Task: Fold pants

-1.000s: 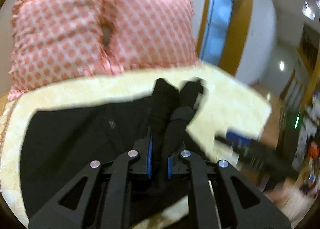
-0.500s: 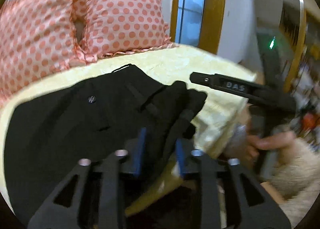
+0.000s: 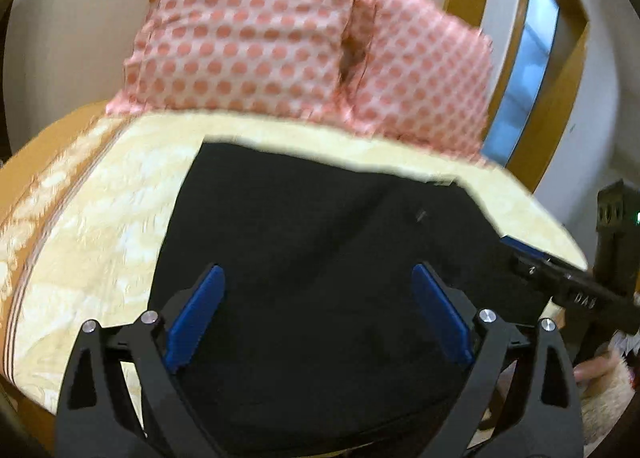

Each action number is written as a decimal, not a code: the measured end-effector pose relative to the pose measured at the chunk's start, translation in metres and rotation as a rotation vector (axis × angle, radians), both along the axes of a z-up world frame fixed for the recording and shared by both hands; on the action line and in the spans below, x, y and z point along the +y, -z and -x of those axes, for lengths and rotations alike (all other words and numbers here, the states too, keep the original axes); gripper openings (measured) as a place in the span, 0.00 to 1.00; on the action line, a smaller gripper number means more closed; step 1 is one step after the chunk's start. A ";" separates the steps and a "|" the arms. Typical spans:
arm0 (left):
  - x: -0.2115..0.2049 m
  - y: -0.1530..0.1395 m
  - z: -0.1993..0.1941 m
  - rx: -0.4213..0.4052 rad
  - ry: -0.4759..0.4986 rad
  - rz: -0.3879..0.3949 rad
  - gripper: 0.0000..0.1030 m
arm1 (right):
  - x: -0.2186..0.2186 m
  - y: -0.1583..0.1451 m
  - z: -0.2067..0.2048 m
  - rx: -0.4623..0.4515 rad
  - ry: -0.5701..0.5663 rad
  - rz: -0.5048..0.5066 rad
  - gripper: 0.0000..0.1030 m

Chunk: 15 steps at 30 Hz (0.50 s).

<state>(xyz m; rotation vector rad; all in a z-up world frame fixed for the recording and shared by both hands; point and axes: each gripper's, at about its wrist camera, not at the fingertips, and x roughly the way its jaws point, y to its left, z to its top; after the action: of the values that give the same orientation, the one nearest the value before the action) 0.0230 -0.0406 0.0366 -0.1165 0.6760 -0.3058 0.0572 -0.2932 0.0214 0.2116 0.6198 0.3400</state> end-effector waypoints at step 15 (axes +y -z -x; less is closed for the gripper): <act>0.018 0.025 0.006 -0.067 0.128 0.083 0.98 | -0.073 0.002 -0.068 0.202 0.053 -0.198 0.76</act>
<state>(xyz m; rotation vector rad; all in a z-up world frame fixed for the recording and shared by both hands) 0.0175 -0.0224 0.0116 -0.1422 0.6051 -0.4589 0.1254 -0.3658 0.0191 0.4556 0.7784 0.3316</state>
